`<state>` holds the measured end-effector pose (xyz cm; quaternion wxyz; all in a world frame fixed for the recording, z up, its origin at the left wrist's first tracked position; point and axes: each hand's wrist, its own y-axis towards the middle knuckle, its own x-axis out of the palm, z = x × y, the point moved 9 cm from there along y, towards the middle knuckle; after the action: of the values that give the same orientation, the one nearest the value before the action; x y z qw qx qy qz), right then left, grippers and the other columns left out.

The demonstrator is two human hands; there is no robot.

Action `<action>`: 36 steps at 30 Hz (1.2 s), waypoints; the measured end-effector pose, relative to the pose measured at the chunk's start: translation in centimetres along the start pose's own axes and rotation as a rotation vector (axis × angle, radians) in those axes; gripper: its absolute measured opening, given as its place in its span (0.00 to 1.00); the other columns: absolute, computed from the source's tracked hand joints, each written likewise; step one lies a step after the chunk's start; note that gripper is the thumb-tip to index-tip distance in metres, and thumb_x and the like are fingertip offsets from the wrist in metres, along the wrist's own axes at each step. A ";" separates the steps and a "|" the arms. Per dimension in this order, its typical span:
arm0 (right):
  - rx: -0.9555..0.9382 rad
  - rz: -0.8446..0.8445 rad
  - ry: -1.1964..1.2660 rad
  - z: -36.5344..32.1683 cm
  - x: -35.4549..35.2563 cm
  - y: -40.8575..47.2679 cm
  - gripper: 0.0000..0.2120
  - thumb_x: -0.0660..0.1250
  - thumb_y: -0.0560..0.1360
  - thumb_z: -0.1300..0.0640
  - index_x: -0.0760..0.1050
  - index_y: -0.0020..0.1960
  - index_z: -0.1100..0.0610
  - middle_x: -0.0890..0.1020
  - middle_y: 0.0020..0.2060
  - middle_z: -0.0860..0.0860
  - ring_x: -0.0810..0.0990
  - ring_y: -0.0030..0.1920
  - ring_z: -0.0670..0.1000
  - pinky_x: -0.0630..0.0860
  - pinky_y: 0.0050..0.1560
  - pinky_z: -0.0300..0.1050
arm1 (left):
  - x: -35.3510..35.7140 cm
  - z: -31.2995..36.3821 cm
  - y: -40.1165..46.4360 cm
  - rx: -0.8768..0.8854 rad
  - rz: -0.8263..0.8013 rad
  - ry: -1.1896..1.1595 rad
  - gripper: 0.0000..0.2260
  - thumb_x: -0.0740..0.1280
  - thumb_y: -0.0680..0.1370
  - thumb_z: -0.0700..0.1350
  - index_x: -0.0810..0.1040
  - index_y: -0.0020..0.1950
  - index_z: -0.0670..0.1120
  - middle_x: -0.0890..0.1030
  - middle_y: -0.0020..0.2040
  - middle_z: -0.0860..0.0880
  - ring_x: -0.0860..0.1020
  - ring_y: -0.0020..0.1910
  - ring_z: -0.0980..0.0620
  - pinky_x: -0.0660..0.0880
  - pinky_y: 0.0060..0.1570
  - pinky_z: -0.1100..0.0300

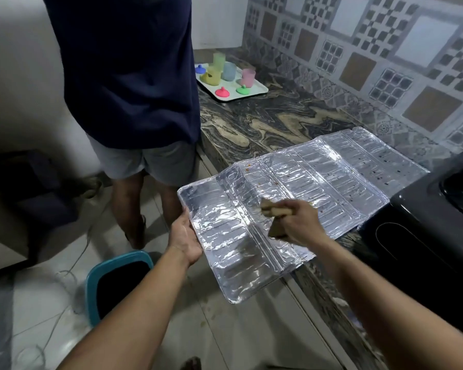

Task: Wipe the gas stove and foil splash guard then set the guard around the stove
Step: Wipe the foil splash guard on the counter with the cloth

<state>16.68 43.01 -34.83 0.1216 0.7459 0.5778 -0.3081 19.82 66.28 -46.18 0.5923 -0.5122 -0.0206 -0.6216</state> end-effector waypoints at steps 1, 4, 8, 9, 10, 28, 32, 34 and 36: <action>0.022 0.077 0.000 0.1 -1.3 1.4 0.15 0.63 0.74 0.68 0.81 0.52 0.51 0.81 0.48 0.52 0.80 0.46 0.54 0.82 0.46 0.57 | -0.3 0.6 0.2 0.011 0.031 0.027 0.19 0.57 0.81 0.56 0.78 0.53 0.42 0.85 0.45 0.39 0.79 0.49 0.39 0.74 0.48 0.45; 0.083 0.281 -0.105 0.5 -4.2 4.3 0.18 0.61 0.73 0.67 0.81 0.56 0.52 0.83 0.52 0.55 0.79 0.54 0.58 0.78 0.56 0.56 | -1.2 1.3 1.1 -0.002 0.104 0.148 0.20 0.57 0.82 0.54 0.76 0.60 0.40 0.81 0.54 0.39 0.79 0.52 0.40 0.76 0.49 0.47; 0.144 0.245 -0.192 1.1 -2.4 7.1 0.13 0.63 0.75 0.62 0.80 0.56 0.56 0.82 0.52 0.58 0.78 0.55 0.60 0.76 0.55 0.49 | -1.3 1.9 2.2 -0.003 0.098 0.157 0.11 0.56 0.83 0.47 0.74 0.60 0.45 0.80 0.56 0.40 0.79 0.49 0.42 0.76 0.46 0.46; 0.131 0.225 -0.222 0.8 -1.6 7.6 0.10 0.65 0.75 0.59 0.80 0.55 0.55 0.82 0.50 0.58 0.78 0.53 0.60 0.76 0.54 0.49 | -1.2 2.0 2.4 -0.003 0.077 0.151 0.09 0.55 0.83 0.45 0.75 0.56 0.46 0.80 0.53 0.40 0.79 0.48 0.42 0.75 0.46 0.46; 0.111 0.202 -0.235 0.4 -0.8 7.9 0.09 0.67 0.75 0.56 0.81 0.54 0.55 0.82 0.49 0.58 0.79 0.51 0.59 0.77 0.53 0.50 | -1.1 1.9 2.4 -0.006 0.053 0.147 0.09 0.55 0.83 0.44 0.75 0.54 0.47 0.81 0.51 0.41 0.79 0.47 0.42 0.75 0.46 0.46; -0.356 0.054 -0.298 -6.3 4.0 6.5 0.14 0.63 0.72 0.70 0.82 0.51 0.59 0.81 0.40 0.52 0.81 0.32 0.52 0.81 0.30 0.54 | -1.1 1.8 2.7 -0.150 -0.086 0.030 0.18 0.54 0.83 0.49 0.77 0.58 0.38 0.84 0.46 0.38 0.79 0.52 0.40 0.74 0.55 0.44; -0.451 -0.038 -0.519 -6.1 7.5 5.0 0.10 0.61 0.75 0.58 0.79 0.52 0.52 0.82 0.41 0.49 0.81 0.37 0.53 0.80 0.42 0.48 | -0.2 2.1 2.8 -0.128 -0.088 0.038 0.20 0.50 0.84 0.50 0.78 0.52 0.39 0.85 0.41 0.39 0.78 0.49 0.40 0.71 0.56 0.44; -0.443 -0.127 -0.443 -6.9 9.5 3.3 0.12 0.60 0.74 0.62 0.80 0.52 0.56 0.84 0.44 0.52 0.82 0.40 0.53 0.78 0.42 0.40 | -0.1 2.1 2.9 -0.129 -0.095 0.026 0.20 0.50 0.84 0.50 0.78 0.54 0.39 0.85 0.43 0.39 0.81 0.47 0.40 0.72 0.55 0.45; -0.384 -0.183 -0.371 -7.4 11.1 1.7 0.14 0.62 0.75 0.64 0.81 0.56 0.57 0.83 0.46 0.54 0.80 0.41 0.51 0.72 0.37 0.33 | -0.3 2.2 3.1 -0.123 -0.102 0.018 0.19 0.51 0.84 0.49 0.77 0.59 0.40 0.85 0.45 0.39 0.83 0.44 0.42 0.73 0.55 0.45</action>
<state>22.19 55.25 -36.01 0.3359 0.5849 0.6584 -0.3340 23.46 66.97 -47.10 0.5275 -0.5405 -0.0031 -0.6555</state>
